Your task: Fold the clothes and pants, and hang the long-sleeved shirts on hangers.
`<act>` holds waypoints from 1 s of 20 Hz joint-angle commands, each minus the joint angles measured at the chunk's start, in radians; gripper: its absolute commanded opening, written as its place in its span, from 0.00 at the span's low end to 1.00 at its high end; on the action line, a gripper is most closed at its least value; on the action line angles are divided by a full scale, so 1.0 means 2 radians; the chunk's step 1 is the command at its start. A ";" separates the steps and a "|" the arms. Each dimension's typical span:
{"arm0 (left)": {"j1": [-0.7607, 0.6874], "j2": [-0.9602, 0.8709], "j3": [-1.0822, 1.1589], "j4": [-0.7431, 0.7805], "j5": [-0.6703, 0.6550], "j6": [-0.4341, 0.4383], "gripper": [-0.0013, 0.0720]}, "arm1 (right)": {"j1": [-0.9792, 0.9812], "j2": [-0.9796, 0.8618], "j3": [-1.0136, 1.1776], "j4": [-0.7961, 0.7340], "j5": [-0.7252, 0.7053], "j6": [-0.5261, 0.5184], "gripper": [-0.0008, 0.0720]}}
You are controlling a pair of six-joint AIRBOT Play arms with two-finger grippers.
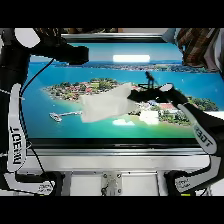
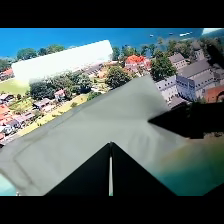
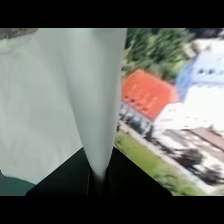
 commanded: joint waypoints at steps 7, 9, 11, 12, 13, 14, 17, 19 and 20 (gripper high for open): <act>0.000 0.000 0.000 0.000 -0.008 -0.006 0.03 | -0.364 0.150 0.012 -0.252 0.032 0.153 0.02; 0.000 0.000 0.000 0.000 -0.008 -0.008 0.03 | -0.419 0.150 0.003 -0.276 0.050 0.203 0.02; 0.000 0.000 0.000 -0.001 -0.008 -0.014 0.03 | -0.451 0.152 -0.018 -0.316 0.064 0.259 0.02; 0.000 0.000 0.000 -0.001 -0.008 -0.014 0.03 | -0.456 0.157 -0.032 -0.335 0.071 0.278 0.02; 0.000 0.000 0.000 -0.001 -0.008 -0.014 0.03 | -0.455 0.163 -0.050 -0.352 0.076 0.290 0.02; -0.002 0.000 0.000 0.000 -0.008 -0.016 0.03 | -0.451 0.172 -0.072 -0.356 0.079 0.298 0.02; -0.008 0.000 0.000 0.000 -0.008 -0.017 0.03 | -0.427 0.206 -0.137 -0.357 0.079 0.306 0.02; -0.013 0.000 0.000 0.001 -0.008 -0.017 0.03 | -0.413 0.227 -0.172 -0.366 0.076 0.306 0.03; -0.013 0.000 0.000 0.000 -0.008 -0.017 0.03 | -0.410 0.235 -0.182 -0.376 0.076 0.306 0.04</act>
